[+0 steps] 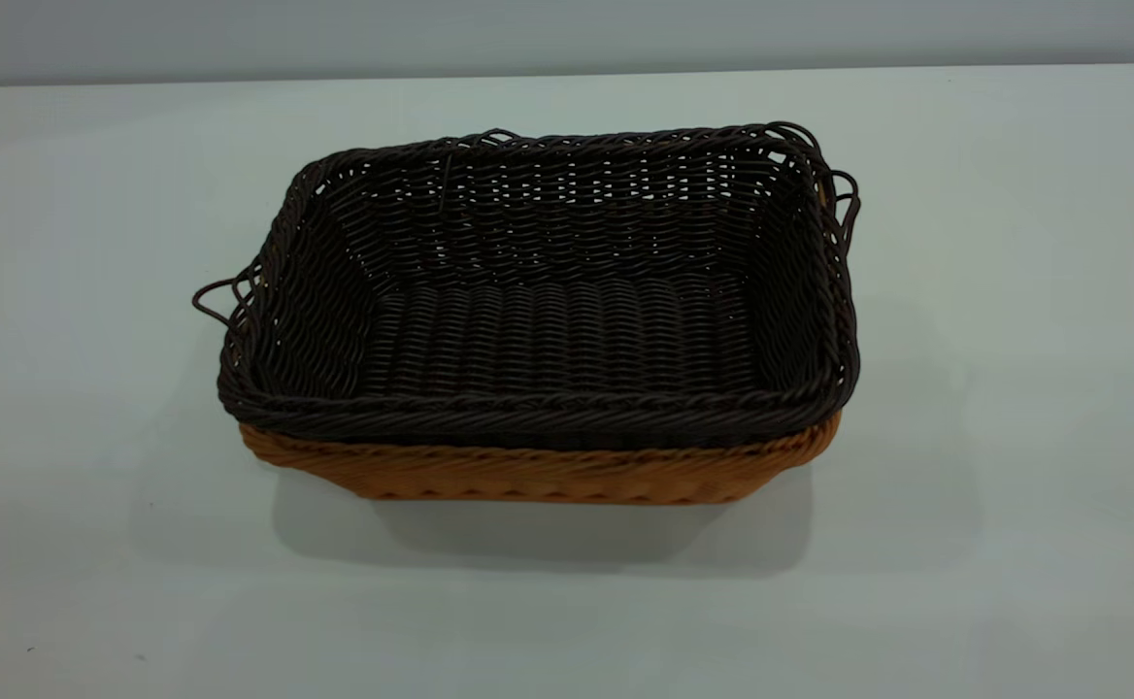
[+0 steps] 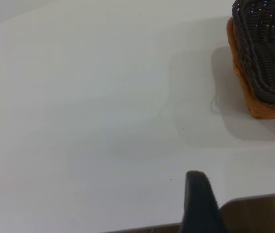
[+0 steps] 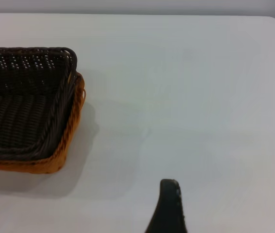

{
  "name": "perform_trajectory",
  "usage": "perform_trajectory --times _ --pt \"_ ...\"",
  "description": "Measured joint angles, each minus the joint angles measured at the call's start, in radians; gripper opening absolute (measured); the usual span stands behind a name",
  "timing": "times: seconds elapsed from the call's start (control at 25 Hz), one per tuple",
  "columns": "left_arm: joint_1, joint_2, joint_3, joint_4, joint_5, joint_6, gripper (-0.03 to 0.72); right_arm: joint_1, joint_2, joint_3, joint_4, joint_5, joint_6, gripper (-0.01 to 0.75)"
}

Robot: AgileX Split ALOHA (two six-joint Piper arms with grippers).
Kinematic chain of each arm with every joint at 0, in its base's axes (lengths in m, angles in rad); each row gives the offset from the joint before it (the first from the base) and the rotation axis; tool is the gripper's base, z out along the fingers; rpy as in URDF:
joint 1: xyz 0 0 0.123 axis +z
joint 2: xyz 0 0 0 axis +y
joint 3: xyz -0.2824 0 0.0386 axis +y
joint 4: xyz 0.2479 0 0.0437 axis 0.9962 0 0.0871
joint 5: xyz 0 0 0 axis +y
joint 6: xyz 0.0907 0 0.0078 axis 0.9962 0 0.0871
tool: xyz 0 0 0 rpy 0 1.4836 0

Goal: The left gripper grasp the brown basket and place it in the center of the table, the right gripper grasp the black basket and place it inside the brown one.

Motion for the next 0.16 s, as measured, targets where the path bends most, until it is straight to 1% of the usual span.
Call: perform_trajectory --times 0.16 --pt "0.0 0.0 0.0 0.0 0.0 0.0 0.419 0.0 0.0 0.0 0.0 0.0 0.0 0.548"
